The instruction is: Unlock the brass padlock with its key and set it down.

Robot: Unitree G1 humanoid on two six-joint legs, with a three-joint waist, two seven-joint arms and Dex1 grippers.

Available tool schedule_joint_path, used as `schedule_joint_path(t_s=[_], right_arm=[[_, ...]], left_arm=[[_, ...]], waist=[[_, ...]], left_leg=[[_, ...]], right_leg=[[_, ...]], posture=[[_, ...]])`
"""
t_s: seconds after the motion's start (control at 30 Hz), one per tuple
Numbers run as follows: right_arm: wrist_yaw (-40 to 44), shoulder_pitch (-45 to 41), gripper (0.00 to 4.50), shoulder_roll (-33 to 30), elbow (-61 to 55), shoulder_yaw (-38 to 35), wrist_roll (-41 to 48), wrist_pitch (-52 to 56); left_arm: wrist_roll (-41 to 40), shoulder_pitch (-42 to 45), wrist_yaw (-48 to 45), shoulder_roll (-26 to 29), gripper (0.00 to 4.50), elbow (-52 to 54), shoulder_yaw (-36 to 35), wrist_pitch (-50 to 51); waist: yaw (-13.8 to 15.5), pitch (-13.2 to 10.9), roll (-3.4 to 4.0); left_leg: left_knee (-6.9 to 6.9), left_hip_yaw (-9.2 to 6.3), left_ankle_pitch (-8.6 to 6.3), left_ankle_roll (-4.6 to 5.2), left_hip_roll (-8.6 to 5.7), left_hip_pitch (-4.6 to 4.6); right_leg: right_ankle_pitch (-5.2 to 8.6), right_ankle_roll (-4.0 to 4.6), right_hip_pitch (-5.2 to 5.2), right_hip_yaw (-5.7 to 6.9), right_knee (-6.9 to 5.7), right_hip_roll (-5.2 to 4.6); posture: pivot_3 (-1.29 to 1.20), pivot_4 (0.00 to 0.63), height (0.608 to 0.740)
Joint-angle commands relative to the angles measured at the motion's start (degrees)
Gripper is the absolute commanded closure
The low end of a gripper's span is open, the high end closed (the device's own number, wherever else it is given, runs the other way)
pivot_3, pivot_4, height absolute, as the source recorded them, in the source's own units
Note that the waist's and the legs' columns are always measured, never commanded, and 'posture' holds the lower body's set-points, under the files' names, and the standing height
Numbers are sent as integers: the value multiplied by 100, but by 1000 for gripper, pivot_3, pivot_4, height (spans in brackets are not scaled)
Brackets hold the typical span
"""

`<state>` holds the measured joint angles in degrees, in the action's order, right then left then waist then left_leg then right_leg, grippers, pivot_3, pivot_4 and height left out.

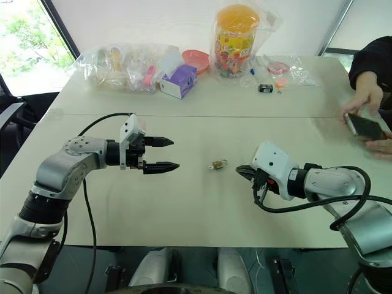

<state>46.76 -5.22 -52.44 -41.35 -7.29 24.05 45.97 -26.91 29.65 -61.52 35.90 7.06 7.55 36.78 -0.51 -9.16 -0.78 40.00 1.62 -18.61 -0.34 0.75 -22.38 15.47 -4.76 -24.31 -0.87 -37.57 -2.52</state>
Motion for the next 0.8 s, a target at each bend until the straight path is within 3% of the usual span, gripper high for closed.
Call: schedule_joint_path(t_s=[0.03, 0.47, 0.8], right_arm=[[-6, -40, 4500, -127, -115, -180, 51, -51], [-58, 334, 4500, -248, -283, -458, -9, -86], [34, -45, 4500, -342, 5, -258, 24, -183]], left_arm=[[43, 66, -20, -58, 38, 66, -11, -215], [-72, 295, 27, -322, 38, -132, -11, -81], [-244, 159, 41, -339, 38, 144, -65, 106]], waist=[[6, 0, 0], [3, 0, -1], [-4, 0, -1]], left_leg=[[0, 0, 0, 0, 0, 0], [1, 0, 0, 0, -1, -1], [2, 0, 0, 0, 0, 0]], right_leg=[[0, 0, 0, 0, 0, 0], [0, 0, 0, 0, 0, 5], [0, -1, 0, 0, 0, 2]], posture=[[0, 150, 735], [0, 150, 735], [0, 150, 735]])
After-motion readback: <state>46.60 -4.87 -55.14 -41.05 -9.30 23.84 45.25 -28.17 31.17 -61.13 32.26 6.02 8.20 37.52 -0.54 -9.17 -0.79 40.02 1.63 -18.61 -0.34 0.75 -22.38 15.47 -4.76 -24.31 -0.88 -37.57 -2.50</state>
